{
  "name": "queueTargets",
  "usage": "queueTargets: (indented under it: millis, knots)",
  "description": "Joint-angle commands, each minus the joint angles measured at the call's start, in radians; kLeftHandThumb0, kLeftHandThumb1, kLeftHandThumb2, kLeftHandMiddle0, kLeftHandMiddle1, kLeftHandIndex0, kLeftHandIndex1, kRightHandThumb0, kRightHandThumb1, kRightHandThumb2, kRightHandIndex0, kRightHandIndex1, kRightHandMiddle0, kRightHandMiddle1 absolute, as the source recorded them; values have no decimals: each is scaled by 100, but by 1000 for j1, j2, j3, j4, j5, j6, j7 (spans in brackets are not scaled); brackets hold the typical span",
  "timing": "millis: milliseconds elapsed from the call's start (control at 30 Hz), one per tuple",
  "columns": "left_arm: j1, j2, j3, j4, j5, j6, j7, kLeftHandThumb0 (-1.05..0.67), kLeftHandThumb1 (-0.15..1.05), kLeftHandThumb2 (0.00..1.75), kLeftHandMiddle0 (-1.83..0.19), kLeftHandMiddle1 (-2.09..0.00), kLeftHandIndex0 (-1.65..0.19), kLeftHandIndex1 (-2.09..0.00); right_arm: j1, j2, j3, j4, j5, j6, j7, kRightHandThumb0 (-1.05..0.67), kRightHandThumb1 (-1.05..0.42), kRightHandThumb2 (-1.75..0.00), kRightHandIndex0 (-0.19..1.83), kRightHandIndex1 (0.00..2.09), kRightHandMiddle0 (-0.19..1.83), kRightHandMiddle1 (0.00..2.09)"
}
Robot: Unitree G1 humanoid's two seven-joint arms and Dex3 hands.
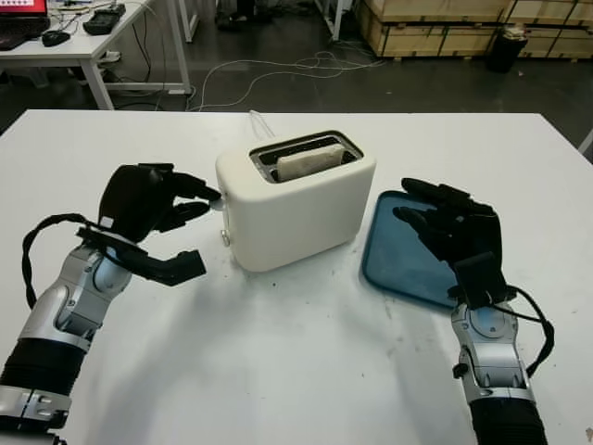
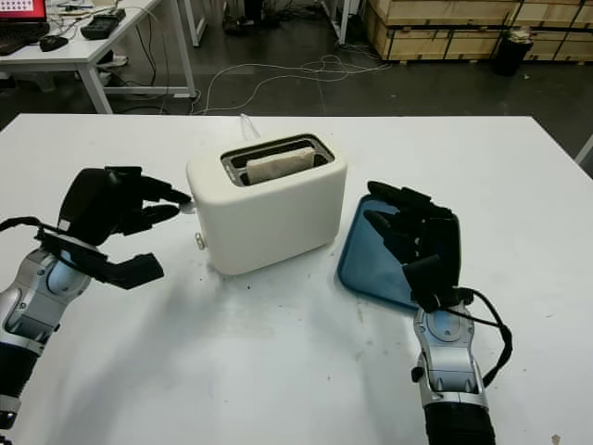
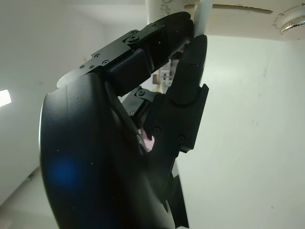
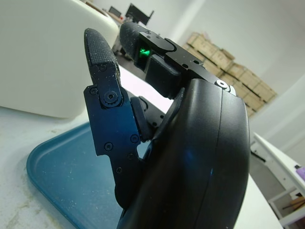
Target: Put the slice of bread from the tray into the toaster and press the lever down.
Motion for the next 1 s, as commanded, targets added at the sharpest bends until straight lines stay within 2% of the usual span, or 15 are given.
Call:
queueTargets:
  millis: [0, 667, 967]
  knots:
    - [-10, -16, -26, 12, 0, -19, -7, -35, 82, 0, -86, -175, -127, -10, 3, 5, -1, -6, 1, 11, -4, -56, -92, -5, 120, 0, 100, 0]
    - [-24, -4, -34, 33, 7, -23, 3, -33, 83, 0, -85, -175, -125, -14, 4, 10, -6, -4, 15, 3, -3, -56, -92, -4, 120, 0, 101, 0]
    - [-54, 14, -70, 76, 30, -87, -1, -27, 82, 0, -85, -175, -124, -18, -1, 6, -12, 5, 27, -10, 2, -54, -92, -5, 118, 0, 100, 0]
